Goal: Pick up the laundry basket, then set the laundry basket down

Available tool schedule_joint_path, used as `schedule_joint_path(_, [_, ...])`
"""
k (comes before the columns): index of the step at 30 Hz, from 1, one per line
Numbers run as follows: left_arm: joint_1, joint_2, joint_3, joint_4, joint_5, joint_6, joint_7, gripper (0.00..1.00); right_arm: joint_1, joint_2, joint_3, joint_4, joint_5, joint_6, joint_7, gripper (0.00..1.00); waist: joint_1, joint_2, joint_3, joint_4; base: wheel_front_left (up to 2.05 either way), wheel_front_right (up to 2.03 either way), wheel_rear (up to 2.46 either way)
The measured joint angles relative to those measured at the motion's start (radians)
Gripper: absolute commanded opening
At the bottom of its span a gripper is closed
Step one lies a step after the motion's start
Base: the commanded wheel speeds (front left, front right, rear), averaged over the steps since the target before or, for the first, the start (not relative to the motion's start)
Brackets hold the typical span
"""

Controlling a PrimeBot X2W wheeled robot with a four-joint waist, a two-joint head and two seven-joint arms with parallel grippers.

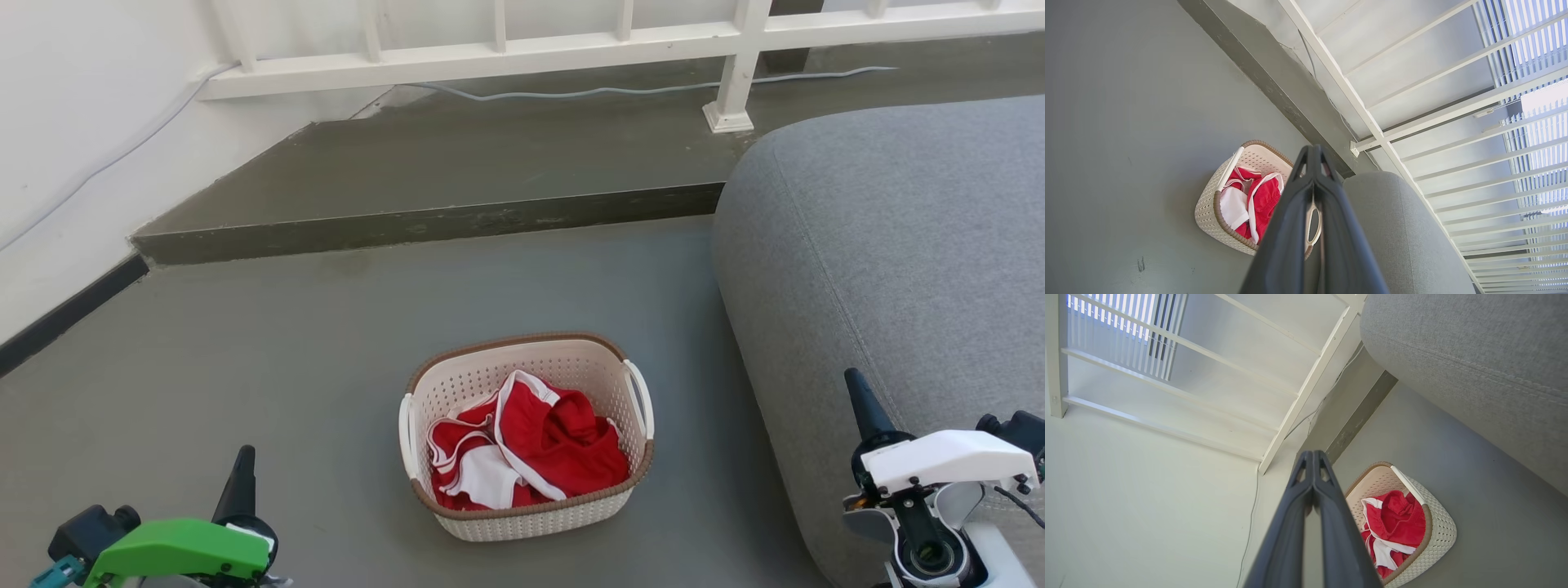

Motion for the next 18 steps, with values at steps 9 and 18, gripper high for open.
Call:
schedule_joint_path(9, [-0.019, -0.002, 0.028, 0.017, -0.115, -0.023, 0.034, 0.0, -0.009, 0.021, -0.049, 0.0, 0.108, 0.019, 0.031, 0.0, 0.0, 0.0, 0.005, 0.009, 0.0, 0.0, 0.0])
schedule_joint_path(18, [-0.043, -0.003, 0.059, 0.024, -0.239, -0.045, 0.067, 0.0, -0.021, 0.031, -0.098, -0.001, 0.229, 0.045, 0.06, 0.0, 0.0, 0.0, 0.011, 0.02, 0.0, 0.0, 0.0])
